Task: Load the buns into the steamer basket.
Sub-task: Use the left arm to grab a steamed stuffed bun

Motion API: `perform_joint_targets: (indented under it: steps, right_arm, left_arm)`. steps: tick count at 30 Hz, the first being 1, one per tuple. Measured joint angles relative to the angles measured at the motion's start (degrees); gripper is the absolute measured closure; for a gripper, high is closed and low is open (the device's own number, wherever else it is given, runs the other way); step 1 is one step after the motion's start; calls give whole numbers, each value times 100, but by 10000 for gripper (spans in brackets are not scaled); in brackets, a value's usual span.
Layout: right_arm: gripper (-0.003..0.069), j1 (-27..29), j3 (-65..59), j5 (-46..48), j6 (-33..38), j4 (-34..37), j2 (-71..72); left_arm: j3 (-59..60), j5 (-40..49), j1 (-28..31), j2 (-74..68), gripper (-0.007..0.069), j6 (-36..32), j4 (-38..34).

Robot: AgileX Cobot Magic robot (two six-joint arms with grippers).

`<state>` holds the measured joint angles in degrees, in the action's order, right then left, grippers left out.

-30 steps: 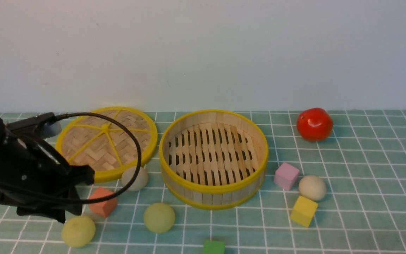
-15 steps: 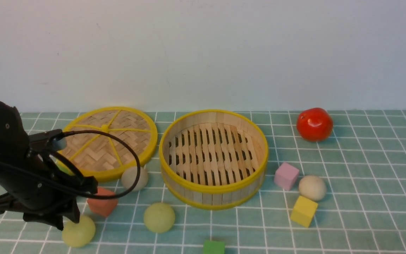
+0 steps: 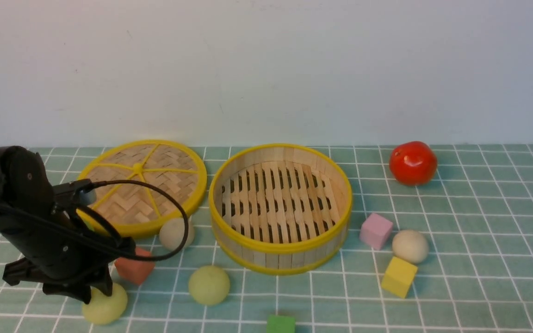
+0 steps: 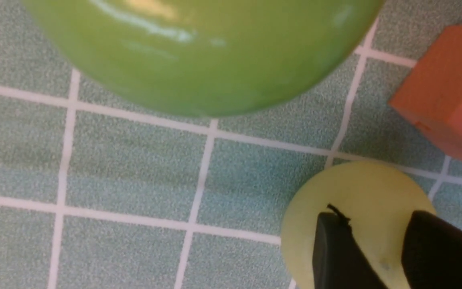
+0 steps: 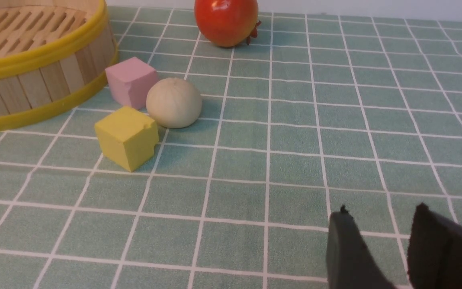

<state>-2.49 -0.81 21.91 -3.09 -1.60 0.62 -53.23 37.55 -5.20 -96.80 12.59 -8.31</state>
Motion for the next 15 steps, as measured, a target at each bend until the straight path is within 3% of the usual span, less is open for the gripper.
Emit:
perform_joint_targets:
  steps: [8, 12, 13, 15]
  right_arm:
    - [420, 0, 0, 0, 0, 0, 0]
    - [420, 0, 0, 0, 0, 0, 0]
    - [420, 0, 0, 0, 0, 0, 0]
    - [420, 0, 0, 0, 0, 0, 0]
  left_arm:
    - [-15, -31, 0, -136, 415, 0, 0]
    - [-35, 19, 0, -144, 517, 0, 0]
    - [-35, 84, 0, -144, 592, 0, 0]
    - [-35, 146, 0, -144, 636, 0, 0]
